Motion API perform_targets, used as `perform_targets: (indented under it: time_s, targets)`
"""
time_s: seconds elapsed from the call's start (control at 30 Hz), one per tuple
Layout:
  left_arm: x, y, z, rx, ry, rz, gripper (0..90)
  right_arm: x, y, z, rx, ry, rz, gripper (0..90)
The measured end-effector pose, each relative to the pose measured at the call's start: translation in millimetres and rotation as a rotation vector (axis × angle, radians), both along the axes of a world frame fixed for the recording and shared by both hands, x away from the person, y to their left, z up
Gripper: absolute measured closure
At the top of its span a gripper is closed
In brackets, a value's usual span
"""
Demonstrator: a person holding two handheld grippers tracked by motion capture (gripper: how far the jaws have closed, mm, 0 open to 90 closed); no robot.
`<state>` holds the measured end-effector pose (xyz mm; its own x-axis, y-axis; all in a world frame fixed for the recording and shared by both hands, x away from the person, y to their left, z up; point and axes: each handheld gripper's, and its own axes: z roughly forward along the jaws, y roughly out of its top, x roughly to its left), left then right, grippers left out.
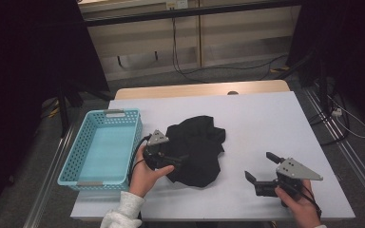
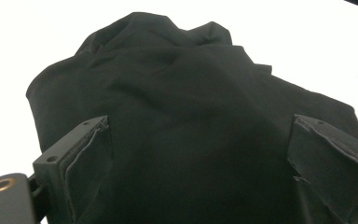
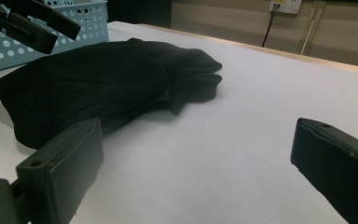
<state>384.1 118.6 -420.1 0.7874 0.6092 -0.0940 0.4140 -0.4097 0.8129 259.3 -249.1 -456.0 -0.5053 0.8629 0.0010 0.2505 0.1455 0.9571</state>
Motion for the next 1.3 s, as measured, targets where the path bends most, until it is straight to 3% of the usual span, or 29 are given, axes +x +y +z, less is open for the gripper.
perform_targets:
  time_s: [0.3, 0.33, 0.43, 0.53, 0.7, 0.73, 0.77, 0.8, 0.87, 1.07, 1.13, 1.3]
  targets:
    - [-8.6, -8.4, 5.9, -0.013, -0.022, -0.038, 16.4, 1.6, 1.7, 0.0, 0.009, 0.000, 0.004, 1.8]
    - [-9.4, -9.7, 3.7, -0.032, 0.005, -0.044, 19.9, 2.3, 2.7, -0.5, 0.008, 0.003, 0.009, 1.7]
    - [-10.3, -11.4, 0.6, -0.036, 0.023, -0.052, 32.0, 2.0, 3.5, -1.3, 0.001, 0.005, 0.015, 1.7]
    - [-11.3, -18.7, -10.6, -0.017, 0.074, -0.067, 44.2, 0.1, 2.3, 0.1, 0.004, -0.001, 0.010, 1.7]
    - [-8.2, -18.6, -15.7, 0.001, 0.098, -0.042, 62.4, -0.5, 2.0, -0.6, 0.002, 0.006, 0.010, 1.8]
    - [-7.7, -17.6, -15.8, -0.005, 0.107, -0.037, 62.4, -0.8, 1.9, -0.7, 0.003, 0.005, 0.011, 1.8]
    - [-7.5, -17.0, -15.9, -0.006, 0.119, -0.033, 72.4, -1.0, 1.8, -0.7, 0.000, 0.005, 0.009, 1.8]
    - [-7.1, -16.0, -16.1, -0.014, 0.141, -0.032, 75.4, -0.9, 1.8, -0.8, 0.001, 0.005, 0.008, 1.8]
    - [-6.8, -15.9, -16.2, -0.011, 0.149, -0.034, 81.1, -0.7, 1.8, -0.8, 0.001, 0.006, 0.007, 1.8]
    - [-2.3, -7.3, -8.4, -0.038, 0.153, 0.011, 85.3, 1.2, 2.9, -1.9, 0.000, 0.010, 0.006, 1.8]
    - [-0.3, 0.7, 3.0, -0.053, 0.129, 0.035, 85.4, 2.2, 2.1, -3.2, -0.003, 0.014, 0.007, 1.8]
    - [2.8, 12.6, 8.7, -0.052, 0.098, 0.084, 85.5, 3.9, 1.1, -3.8, 0.000, 0.016, 0.004, 1.9]
